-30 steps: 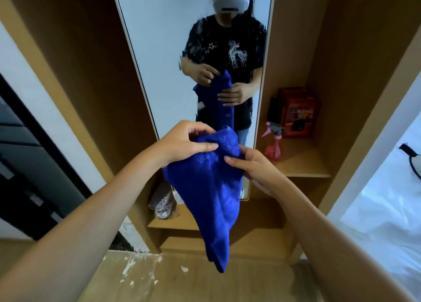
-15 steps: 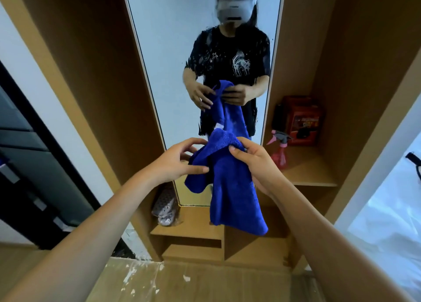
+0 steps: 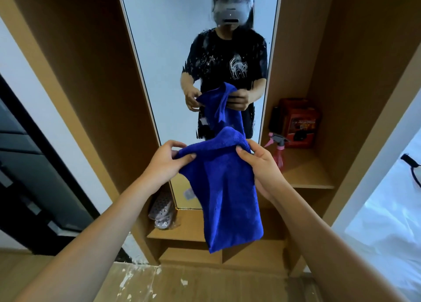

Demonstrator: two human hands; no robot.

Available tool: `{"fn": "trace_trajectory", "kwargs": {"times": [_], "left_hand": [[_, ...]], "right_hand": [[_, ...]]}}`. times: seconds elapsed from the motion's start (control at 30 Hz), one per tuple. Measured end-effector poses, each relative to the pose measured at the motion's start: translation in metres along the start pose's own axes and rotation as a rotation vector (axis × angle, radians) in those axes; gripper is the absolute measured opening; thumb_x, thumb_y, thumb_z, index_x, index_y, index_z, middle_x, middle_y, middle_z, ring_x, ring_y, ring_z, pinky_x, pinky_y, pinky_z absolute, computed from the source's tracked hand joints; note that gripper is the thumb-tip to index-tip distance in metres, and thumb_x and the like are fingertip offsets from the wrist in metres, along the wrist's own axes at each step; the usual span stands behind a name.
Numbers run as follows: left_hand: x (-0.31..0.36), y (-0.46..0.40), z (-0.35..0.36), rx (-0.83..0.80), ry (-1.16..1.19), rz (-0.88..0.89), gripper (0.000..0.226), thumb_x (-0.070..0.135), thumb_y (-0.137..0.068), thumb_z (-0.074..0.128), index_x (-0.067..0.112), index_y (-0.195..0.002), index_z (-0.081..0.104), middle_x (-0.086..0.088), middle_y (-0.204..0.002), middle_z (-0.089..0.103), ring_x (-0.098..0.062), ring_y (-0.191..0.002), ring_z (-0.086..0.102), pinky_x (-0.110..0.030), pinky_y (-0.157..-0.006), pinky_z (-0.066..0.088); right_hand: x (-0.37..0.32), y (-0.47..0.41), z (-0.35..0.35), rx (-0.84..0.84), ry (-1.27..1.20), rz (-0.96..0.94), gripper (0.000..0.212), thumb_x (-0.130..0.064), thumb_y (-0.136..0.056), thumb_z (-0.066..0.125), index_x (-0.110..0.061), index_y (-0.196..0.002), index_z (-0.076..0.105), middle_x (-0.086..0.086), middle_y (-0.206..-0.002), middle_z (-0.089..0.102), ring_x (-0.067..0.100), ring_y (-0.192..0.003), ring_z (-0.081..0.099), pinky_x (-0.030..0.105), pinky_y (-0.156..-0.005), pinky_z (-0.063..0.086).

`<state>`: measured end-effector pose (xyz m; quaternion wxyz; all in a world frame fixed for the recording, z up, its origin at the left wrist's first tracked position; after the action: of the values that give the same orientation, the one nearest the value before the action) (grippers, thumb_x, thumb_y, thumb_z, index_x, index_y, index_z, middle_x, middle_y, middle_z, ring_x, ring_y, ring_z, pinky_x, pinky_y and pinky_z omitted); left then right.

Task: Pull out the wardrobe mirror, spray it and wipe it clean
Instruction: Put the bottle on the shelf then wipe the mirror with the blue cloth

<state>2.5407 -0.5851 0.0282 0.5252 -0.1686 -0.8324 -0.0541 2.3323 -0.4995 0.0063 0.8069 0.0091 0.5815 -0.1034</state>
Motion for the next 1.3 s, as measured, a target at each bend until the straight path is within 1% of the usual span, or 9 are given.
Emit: {"fn": "trace_trajectory", "kwargs": {"times": [0.33, 0.57, 0.63, 0.7, 0.77, 0.93, 1.07, 1.17, 1.3], "left_hand": [[0.017, -0.001, 0.008, 0.249, -0.005, 0.259, 0.014, 0.01, -0.098, 0.052, 0.015, -0.094, 0.064, 0.008, -0.089, 0.065, 0.006, -0.079, 0.057, -0.009, -0.068, 0.044], [0.03, 0.0, 0.01, 0.263, 0.013, 0.387, 0.016, 0.006, -0.098, 0.049, 0.015, -0.098, 0.062, 0.008, -0.091, 0.064, 0.006, -0.083, 0.056, -0.009, -0.074, 0.044], [0.033, -0.001, 0.01, 0.264, -0.006, 0.414, 0.015, 0.007, -0.099, 0.049, 0.015, -0.097, 0.061, 0.01, -0.09, 0.063, 0.005, -0.082, 0.056, -0.013, -0.076, 0.044], [0.036, -0.003, 0.007, 0.297, -0.016, 0.423, 0.014, 0.008, -0.099, 0.048, 0.017, -0.096, 0.059, 0.012, -0.088, 0.061, 0.004, -0.081, 0.055, -0.016, -0.076, 0.043], [0.037, -0.005, 0.001, 0.358, 0.004, 0.406, 0.014, 0.01, -0.1, 0.046, 0.018, -0.096, 0.057, 0.013, -0.088, 0.059, 0.003, -0.081, 0.054, -0.018, -0.077, 0.043], [0.032, -0.008, -0.019, 0.424, 0.011, 0.37, 0.012, 0.013, -0.101, 0.044, 0.017, -0.103, 0.055, 0.008, -0.094, 0.059, -0.012, -0.093, 0.056, -0.03, -0.086, 0.045], [0.035, -0.006, -0.021, 0.409, 0.001, 0.401, 0.014, 0.01, -0.1, 0.044, 0.019, -0.1, 0.054, 0.011, -0.092, 0.058, -0.004, -0.088, 0.054, -0.023, -0.082, 0.044], [0.038, -0.003, -0.021, 0.37, -0.022, 0.416, 0.014, 0.009, -0.1, 0.044, 0.018, -0.099, 0.055, 0.013, -0.09, 0.058, 0.005, -0.084, 0.053, -0.016, -0.079, 0.042], [0.04, -0.001, -0.019, 0.276, -0.054, 0.427, 0.011, 0.013, -0.1, 0.048, 0.015, -0.097, 0.058, 0.012, -0.087, 0.06, 0.003, -0.08, 0.055, -0.01, -0.073, 0.041]], "right_hand": [[0.022, 0.0, -0.002, 0.067, 0.018, 0.019, 0.005, -0.011, -0.095, 0.059, -0.007, -0.098, 0.058, 0.008, -0.097, 0.068, 0.025, -0.094, 0.066, 0.04, -0.084, 0.054], [0.029, 0.001, -0.006, 0.029, 0.736, -0.165, 0.029, -0.019, -0.078, 0.079, -0.01, -0.103, 0.069, -0.019, -0.135, 0.032, 0.011, -0.127, 0.023, 0.03, -0.102, 0.031], [0.029, 0.002, 0.002, -0.111, 0.714, -0.16, 0.031, -0.022, -0.077, 0.079, -0.012, -0.105, 0.07, -0.017, -0.14, 0.042, 0.011, -0.132, 0.031, 0.031, -0.104, 0.033], [0.031, 0.003, 0.009, -0.163, 0.665, -0.101, 0.037, -0.031, -0.072, 0.078, -0.012, -0.1, 0.064, 0.002, -0.112, 0.063, 0.024, -0.108, 0.057, 0.045, -0.092, 0.049], [0.032, 0.002, 0.014, -0.176, 0.639, -0.063, 0.047, -0.029, -0.07, 0.08, -0.006, -0.094, 0.048, 0.011, -0.091, 0.056, 0.028, -0.084, 0.056, 0.045, -0.075, 0.05], [0.028, 0.004, 0.01, -0.281, 0.585, 0.141, 0.05, -0.014, -0.072, 0.085, -0.028, -0.11, 0.054, -0.005, -0.112, 0.065, 0.011, -0.101, 0.064, 0.031, -0.089, 0.055], [0.021, 0.006, 0.011, -0.385, 0.648, 0.221, 0.019, -0.021, -0.08, 0.079, -0.01, -0.092, 0.069, 0.01, -0.101, 0.073, 0.017, -0.09, 0.07, 0.03, -0.08, 0.057], [0.018, 0.008, 0.012, -0.368, 0.709, 0.205, 0.034, -0.035, -0.081, 0.077, -0.003, -0.09, 0.068, 0.013, -0.096, 0.071, 0.016, -0.081, 0.068, 0.027, -0.074, 0.052], [0.023, 0.003, 0.02, -0.301, 0.751, 0.043, 0.031, -0.047, -0.079, 0.076, -0.032, -0.102, 0.061, -0.012, -0.081, 0.068, 0.009, -0.076, 0.063, 0.03, -0.072, 0.052]]}}
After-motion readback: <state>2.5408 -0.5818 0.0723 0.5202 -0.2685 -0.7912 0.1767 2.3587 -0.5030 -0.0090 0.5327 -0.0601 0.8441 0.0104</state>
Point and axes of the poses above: each hand's wrist, its own y-axis away from the middle knuckle, its own z-axis out of the palm, x = y × z, the point moved 2 cm from there along -y, towards the middle knuckle
